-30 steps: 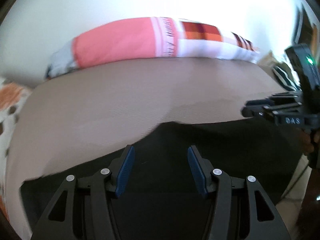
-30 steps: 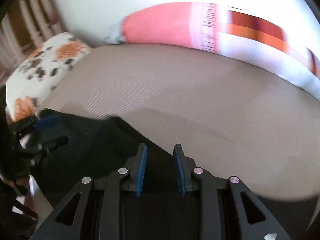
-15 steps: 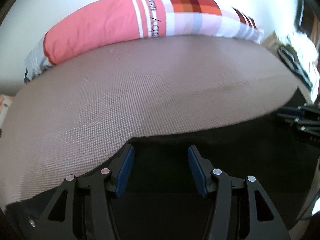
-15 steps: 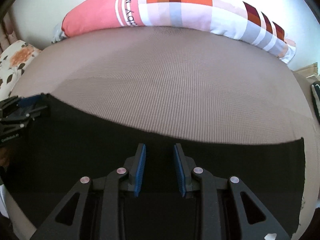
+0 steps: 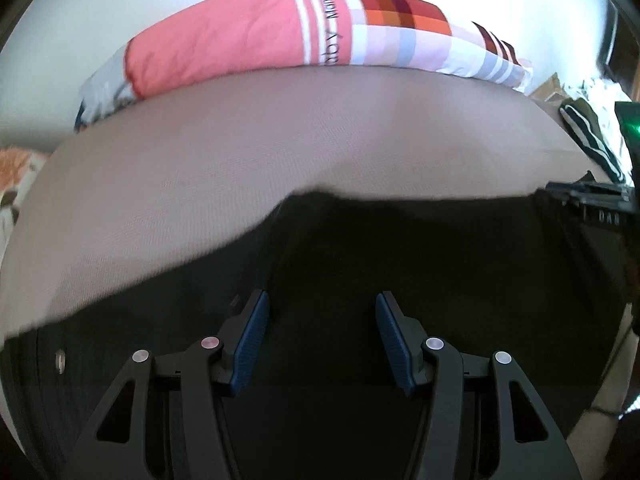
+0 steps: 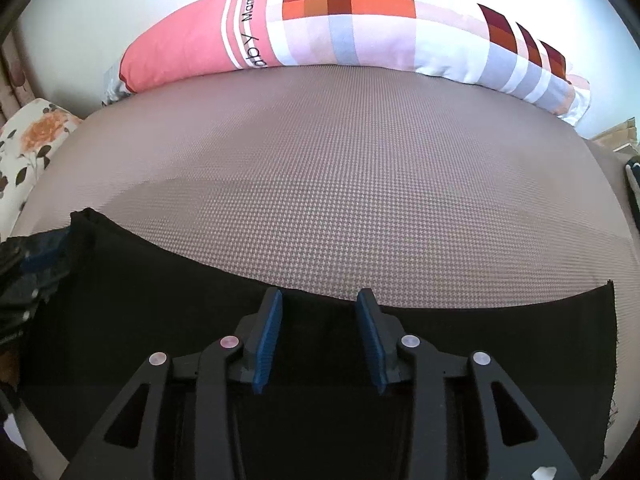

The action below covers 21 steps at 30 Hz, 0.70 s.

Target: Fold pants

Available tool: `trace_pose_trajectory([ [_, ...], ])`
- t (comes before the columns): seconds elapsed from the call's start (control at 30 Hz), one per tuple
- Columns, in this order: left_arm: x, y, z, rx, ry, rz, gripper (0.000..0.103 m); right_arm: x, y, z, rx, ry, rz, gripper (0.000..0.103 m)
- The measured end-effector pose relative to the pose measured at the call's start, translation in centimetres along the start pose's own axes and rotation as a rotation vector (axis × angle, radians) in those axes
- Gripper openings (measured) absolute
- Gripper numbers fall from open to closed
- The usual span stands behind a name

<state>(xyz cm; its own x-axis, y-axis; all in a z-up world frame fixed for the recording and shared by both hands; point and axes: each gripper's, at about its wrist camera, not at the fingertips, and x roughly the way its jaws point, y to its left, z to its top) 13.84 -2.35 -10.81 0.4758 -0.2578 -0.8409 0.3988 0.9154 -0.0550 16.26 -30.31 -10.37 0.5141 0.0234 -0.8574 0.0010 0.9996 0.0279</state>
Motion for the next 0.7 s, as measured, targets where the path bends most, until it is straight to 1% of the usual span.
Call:
trace_pose_trajectory([
  [0.07, -0.7, 0.7, -1.3, -0.022, -0.001, 0.002, 0.056, -0.4, -0.1, 0.0, 0.001, -0.014, -0.004, 0.036],
  [0.13, -1.3, 1.0, -2.3, -0.01, -0.006, 0.027, 0.056, -1.2, -0.3, -0.1, 0.006, -0.03, -0.002, 0.04],
  [0.2, -1.9, 1.1, -2.9, -0.004, -0.005, 0.033, 0.056, -1.9, -0.7, -0.4, 0.016, -0.041, -0.005, 0.044],
  [0.3, -2.7, 1.1, -3.6, 0.015, -0.008, 0.045, 0.056, -3.0, -1.8, -1.4, 0.044, -0.048, 0.003, 0.044],
  [0.37, -3.0, 1.5, -4.1, 0.018, -0.002, 0.076, 0.057, -3.6, -3.0, -2.4, 0.067, -0.038, 0.006, 0.044],
  [0.4, -3.2, 1.8, -4.4, 0.009, 0.0, 0.079, 0.057, -3.9, -3.8, -3.1, 0.078, -0.033, 0.009, 0.044],
  [0.57, -4.1, 3.2, -5.4, -0.055, -0.004, 0.068, 0.057, -5.7, -8.2, -6.2, 0.168, -0.022, -0.021, 0.044],
  [0.7, -4.5, 3.4, -6.0, -0.08, -0.008, 0.079, 0.057, -7.0, -11.4, -7.9, 0.227, -0.013, -0.071, 0.044],
])
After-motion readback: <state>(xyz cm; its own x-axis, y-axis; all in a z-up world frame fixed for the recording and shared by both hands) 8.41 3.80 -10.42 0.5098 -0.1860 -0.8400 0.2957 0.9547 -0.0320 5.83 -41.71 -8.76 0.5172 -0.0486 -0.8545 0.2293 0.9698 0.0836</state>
